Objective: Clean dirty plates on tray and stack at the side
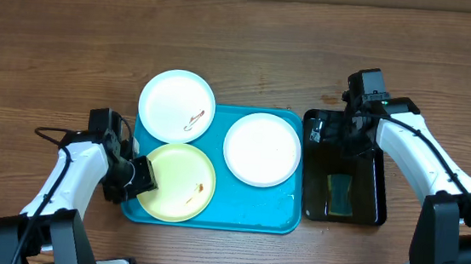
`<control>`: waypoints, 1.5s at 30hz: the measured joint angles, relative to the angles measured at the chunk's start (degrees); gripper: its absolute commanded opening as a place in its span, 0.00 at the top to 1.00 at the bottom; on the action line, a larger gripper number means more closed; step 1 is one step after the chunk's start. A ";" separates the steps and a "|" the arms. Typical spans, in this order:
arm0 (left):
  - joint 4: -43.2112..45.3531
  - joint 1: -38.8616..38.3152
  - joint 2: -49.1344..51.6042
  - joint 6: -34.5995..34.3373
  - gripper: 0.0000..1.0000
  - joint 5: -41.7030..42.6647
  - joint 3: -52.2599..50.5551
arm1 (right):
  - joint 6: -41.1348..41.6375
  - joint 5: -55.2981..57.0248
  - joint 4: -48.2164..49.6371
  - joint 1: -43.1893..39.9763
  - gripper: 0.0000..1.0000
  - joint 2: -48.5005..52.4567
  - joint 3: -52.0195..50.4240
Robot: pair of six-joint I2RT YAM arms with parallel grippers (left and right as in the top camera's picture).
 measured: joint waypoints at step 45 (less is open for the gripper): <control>9.60 -9.07 0.70 7.80 0.63 -2.03 -0.55 | 0.00 -0.02 -0.04 0.00 0.00 0.00 0.00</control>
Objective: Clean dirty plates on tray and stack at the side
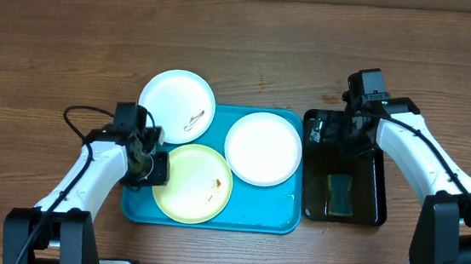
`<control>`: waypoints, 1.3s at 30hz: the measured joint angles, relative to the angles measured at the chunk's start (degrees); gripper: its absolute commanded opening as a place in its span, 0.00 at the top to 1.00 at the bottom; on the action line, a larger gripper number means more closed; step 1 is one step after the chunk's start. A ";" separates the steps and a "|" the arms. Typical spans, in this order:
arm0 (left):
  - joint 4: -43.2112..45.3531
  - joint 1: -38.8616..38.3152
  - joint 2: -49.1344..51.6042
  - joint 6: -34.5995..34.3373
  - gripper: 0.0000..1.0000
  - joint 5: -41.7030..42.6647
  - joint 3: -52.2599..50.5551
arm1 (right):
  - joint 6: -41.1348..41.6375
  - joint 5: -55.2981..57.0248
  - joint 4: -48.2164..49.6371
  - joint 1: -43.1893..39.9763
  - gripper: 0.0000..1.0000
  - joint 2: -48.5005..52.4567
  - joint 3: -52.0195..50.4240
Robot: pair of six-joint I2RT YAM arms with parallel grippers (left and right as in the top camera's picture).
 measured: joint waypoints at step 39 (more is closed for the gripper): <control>4.13 -16.26 -0.13 -5.70 0.52 5.84 18.69 | 0.00 0.02 0.00 0.00 0.00 0.00 0.00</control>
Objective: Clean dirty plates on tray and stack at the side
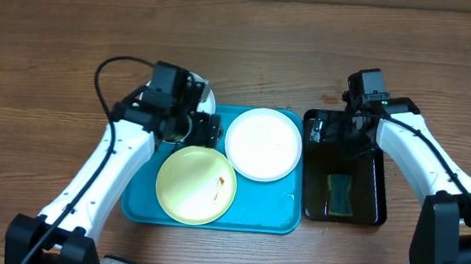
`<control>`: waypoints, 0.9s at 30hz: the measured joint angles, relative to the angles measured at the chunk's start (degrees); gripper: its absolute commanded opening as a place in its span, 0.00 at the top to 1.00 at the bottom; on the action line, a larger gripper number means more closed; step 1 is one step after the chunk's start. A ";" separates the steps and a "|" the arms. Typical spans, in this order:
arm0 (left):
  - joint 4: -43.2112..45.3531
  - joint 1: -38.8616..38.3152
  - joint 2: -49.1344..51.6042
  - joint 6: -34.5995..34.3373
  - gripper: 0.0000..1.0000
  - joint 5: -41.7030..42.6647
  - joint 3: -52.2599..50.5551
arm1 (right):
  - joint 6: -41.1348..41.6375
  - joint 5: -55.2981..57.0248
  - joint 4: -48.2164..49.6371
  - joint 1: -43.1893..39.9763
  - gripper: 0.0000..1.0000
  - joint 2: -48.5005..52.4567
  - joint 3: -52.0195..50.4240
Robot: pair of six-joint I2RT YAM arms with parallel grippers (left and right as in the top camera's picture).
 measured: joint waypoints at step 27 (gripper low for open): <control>16.52 -8.37 20.68 -8.66 0.93 -7.72 -0.39 | 0.00 -0.02 0.02 0.00 0.00 0.00 0.00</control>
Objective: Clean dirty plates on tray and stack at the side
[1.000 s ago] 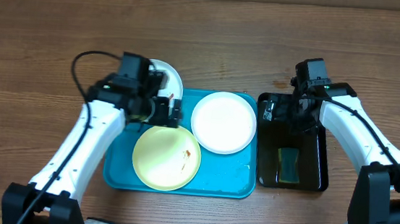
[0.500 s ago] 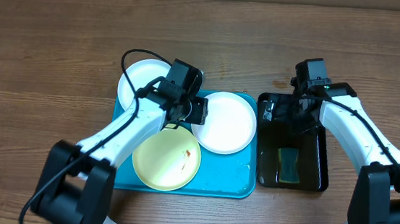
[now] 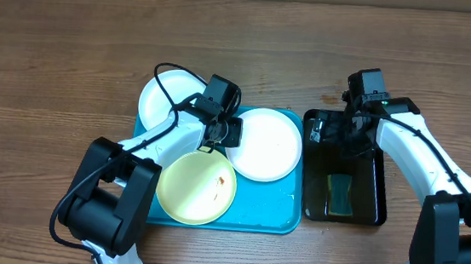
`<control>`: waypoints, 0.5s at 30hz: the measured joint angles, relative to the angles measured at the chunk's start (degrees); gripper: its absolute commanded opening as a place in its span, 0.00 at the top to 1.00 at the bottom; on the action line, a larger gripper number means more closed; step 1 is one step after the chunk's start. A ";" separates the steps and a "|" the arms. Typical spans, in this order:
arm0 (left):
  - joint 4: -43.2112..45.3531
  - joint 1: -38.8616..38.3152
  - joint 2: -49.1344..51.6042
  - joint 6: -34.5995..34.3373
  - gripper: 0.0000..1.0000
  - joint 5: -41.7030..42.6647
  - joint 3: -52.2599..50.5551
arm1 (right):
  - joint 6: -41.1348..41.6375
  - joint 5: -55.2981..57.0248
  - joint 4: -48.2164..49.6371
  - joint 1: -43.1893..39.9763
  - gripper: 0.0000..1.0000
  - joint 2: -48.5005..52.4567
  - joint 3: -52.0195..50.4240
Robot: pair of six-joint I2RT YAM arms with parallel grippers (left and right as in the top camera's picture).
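A blue tray (image 3: 271, 212) holds a yellow plate (image 3: 196, 187) with a small brown smear at front left and a clean-looking white plate (image 3: 264, 147) at back right. A second white plate (image 3: 163, 100) overlaps the tray's back left corner, half hidden by my left arm. My left gripper (image 3: 225, 132) hangs at the left rim of the white plate on the tray, just behind the yellow one; its jaws are hard to read from above. My right gripper (image 3: 352, 129) points down over the black tray (image 3: 376, 183).
A green and yellow sponge (image 3: 340, 195) lies in the front half of the black tray, right of the blue one. Brown wooden table surrounds both trays. My left arm's cable loops over the back left plate.
My left gripper has moved right, from over the back left white plate to the left rim of the white plate on the tray. The plates and my right arm are where they were.
My left gripper was first at the yellow plate's left edge by the tray's left rim. Then gripper and plate were further right. Then the gripper was over the back left plate, the yellow plate resting mid-tray. Now it is at the other white plate.
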 measured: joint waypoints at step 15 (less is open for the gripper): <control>-19.69 0.13 0.48 0.33 0.96 -2.60 22.73 | 0.00 0.00 -0.02 0.00 0.00 0.00 0.00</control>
